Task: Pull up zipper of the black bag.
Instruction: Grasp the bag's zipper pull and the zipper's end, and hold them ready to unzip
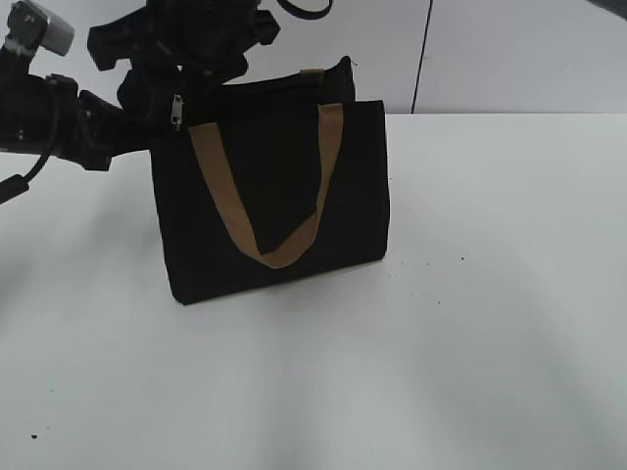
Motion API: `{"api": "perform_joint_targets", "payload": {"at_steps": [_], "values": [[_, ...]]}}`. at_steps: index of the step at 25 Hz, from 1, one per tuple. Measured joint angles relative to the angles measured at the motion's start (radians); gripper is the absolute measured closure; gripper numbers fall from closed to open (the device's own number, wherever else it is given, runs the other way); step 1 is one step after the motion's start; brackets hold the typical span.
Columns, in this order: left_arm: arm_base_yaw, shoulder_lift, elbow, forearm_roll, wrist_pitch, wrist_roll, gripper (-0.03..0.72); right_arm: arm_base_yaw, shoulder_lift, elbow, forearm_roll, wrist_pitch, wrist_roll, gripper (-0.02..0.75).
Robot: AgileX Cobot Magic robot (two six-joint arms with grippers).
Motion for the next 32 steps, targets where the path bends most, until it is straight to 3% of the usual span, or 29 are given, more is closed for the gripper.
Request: {"api": "perform_joint_targets", "payload": {"at_steps": [21, 30, 32], "values": [[0.000, 0.000, 0.000, 0.000, 0.000, 0.000, 0.652, -0.001, 0.053, -0.001, -0.083, -0.045, 0.055, 0.395], [0.000, 0.000, 0.000, 0.000, 0.000, -0.001, 0.652, -0.001, 0.058, -0.001, -0.089, -0.074, 0.056, 0.546], [0.000, 0.000, 0.000, 0.000, 0.000, -0.001, 0.652, -0.001, 0.058, -0.001, -0.089, -0.075, 0.056, 0.614]]}}
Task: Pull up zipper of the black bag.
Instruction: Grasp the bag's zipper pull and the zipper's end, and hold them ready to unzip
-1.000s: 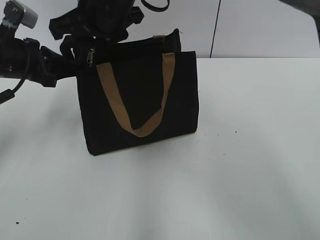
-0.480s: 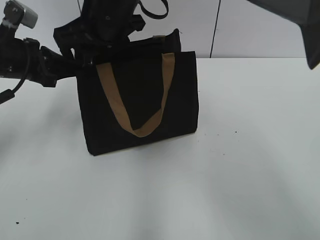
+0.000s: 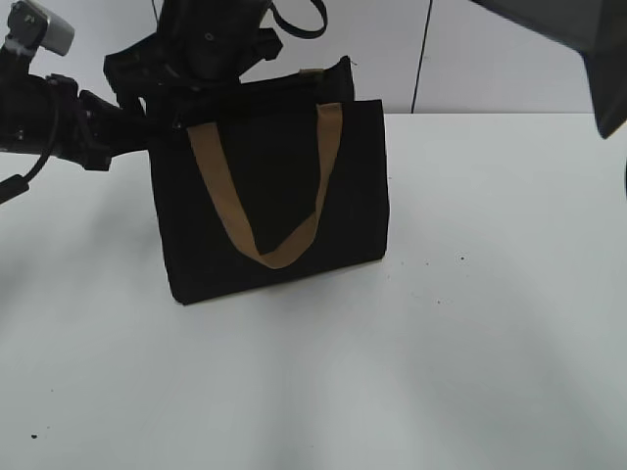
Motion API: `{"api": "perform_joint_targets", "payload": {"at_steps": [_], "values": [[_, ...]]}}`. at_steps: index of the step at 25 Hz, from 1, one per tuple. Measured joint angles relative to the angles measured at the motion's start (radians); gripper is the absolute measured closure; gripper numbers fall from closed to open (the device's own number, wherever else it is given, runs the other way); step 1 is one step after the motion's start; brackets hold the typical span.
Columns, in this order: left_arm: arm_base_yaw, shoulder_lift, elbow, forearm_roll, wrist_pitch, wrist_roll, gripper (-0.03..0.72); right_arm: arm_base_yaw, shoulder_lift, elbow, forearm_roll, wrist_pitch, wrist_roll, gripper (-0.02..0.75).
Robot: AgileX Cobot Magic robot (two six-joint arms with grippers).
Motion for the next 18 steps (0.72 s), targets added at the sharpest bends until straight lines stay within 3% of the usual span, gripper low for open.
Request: {"api": "perform_joint_targets", "payload": {"at_steps": [4, 18], "values": [[0.000, 0.000, 0.000, 0.000, 0.000, 0.000, 0.652, 0.000, 0.000, 0.000, 0.000, 0.000, 0.000, 0.751], [0.000, 0.000, 0.000, 0.031, -0.032, 0.000, 0.653, 0.000, -0.003, -0.103, -0.002, 0.051, -0.006, 0.751]]}}
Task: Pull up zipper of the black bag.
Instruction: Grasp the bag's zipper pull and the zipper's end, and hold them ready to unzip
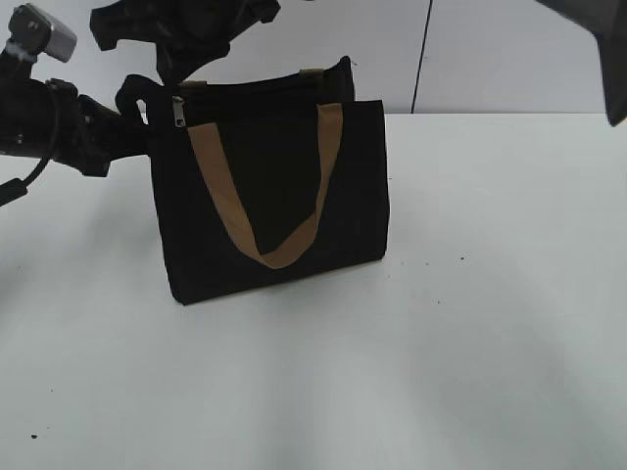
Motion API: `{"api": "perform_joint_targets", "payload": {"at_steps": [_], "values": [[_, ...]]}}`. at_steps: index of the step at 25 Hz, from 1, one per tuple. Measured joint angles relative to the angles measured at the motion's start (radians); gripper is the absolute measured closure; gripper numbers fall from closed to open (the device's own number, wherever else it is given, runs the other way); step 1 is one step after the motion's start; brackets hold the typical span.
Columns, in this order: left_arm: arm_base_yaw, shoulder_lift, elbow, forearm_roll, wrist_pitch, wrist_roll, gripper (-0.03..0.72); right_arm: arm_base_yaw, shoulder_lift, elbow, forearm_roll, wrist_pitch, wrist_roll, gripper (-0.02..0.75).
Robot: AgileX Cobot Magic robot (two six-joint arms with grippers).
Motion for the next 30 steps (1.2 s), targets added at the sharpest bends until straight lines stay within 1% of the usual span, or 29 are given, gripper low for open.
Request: {"api": "perform_joint_targets", "payload": {"at_steps": [3, 4, 5, 9, 10, 11, 16, 25, 30], "values": [[0.000, 0.000, 0.000, 0.001, 0.000, -0.001, 0.653, -0.001, 0.000, -0.004, 0.000, 0.037, -0.017, 0.750], [0.000, -0.001, 0.000, 0.002, 0.000, -0.006, 0.653, -0.001, 0.000, -0.004, -0.001, 0.051, -0.021, 0.738], [0.000, -0.008, 0.000, 0.003, 0.000, -0.016, 0.653, -0.001, 0.000, -0.004, -0.001, 0.059, -0.023, 0.707], [0.000, -0.048, 0.000, 0.004, 0.000, -0.029, 0.653, -0.001, 0.002, -0.004, -0.002, 0.058, -0.021, 0.505], [0.000, -0.055, 0.000, 0.005, 0.000, -0.034, 0.653, -0.001, 0.003, -0.004, -0.002, 0.057, -0.021, 0.475], [0.000, -0.063, 0.000, 0.005, 0.000, -0.041, 0.653, -0.001, 0.003, -0.004, -0.002, 0.057, -0.020, 0.461], [0.012, -0.108, 0.000, 0.007, -0.014, -0.068, 0.653, -0.001, 0.004, -0.004, -0.004, 0.056, 0.006, 0.438], [0.107, -0.145, 0.001, 0.057, -0.035, -0.210, 0.653, -0.001, 0.028, -0.004, -0.001, 0.054, 0.023, 0.435], [0.111, -0.177, 0.001, 0.058, 0.006, -0.222, 0.653, -0.001, 0.045, -0.004, 0.012, 0.045, 0.024, 0.435]]}}
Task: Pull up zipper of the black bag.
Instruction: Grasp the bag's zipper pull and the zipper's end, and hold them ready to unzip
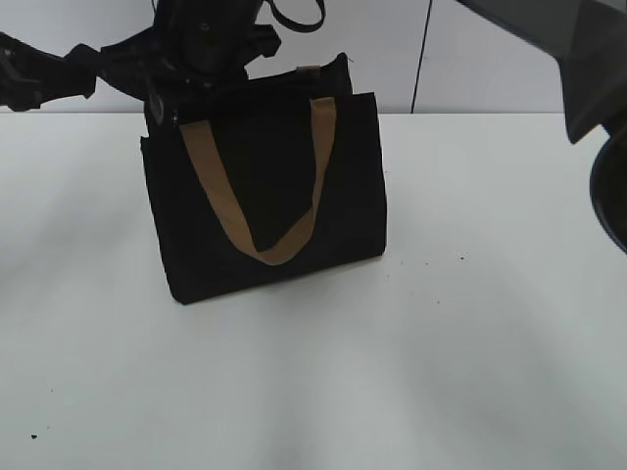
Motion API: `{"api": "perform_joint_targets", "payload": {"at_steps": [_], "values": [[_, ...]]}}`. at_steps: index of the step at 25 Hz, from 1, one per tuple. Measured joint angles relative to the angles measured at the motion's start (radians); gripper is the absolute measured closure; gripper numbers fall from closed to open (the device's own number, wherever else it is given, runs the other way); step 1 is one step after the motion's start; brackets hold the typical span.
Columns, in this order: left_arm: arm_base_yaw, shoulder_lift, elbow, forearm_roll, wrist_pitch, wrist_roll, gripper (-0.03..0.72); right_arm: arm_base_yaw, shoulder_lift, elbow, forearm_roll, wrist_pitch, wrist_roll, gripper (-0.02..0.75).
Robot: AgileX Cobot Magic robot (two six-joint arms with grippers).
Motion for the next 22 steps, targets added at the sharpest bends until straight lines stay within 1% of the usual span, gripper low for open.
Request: {"api": "perform_joint_targets", "payload": {"at_steps": [5, 18, 20, 22], "values": [[0.000, -0.002, 0.000, 0.000, 0.054, -0.002, 0.653, 0.000, 0.000, 0.000, 0.001, -0.029, 0.000, 0.435], [0.000, -0.002, 0.000, 0.000, 0.062, -0.004, 0.653, 0.000, 0.031, 0.000, -0.010, -0.034, 0.022, 0.437], [0.000, -0.002, 0.000, 0.000, 0.066, -0.005, 0.653, 0.000, 0.031, 0.000, -0.015, -0.036, 0.026, 0.472], [0.000, -0.002, 0.000, 0.000, 0.066, -0.005, 0.653, 0.000, 0.032, 0.000, -0.028, -0.036, 0.028, 0.559]]}}
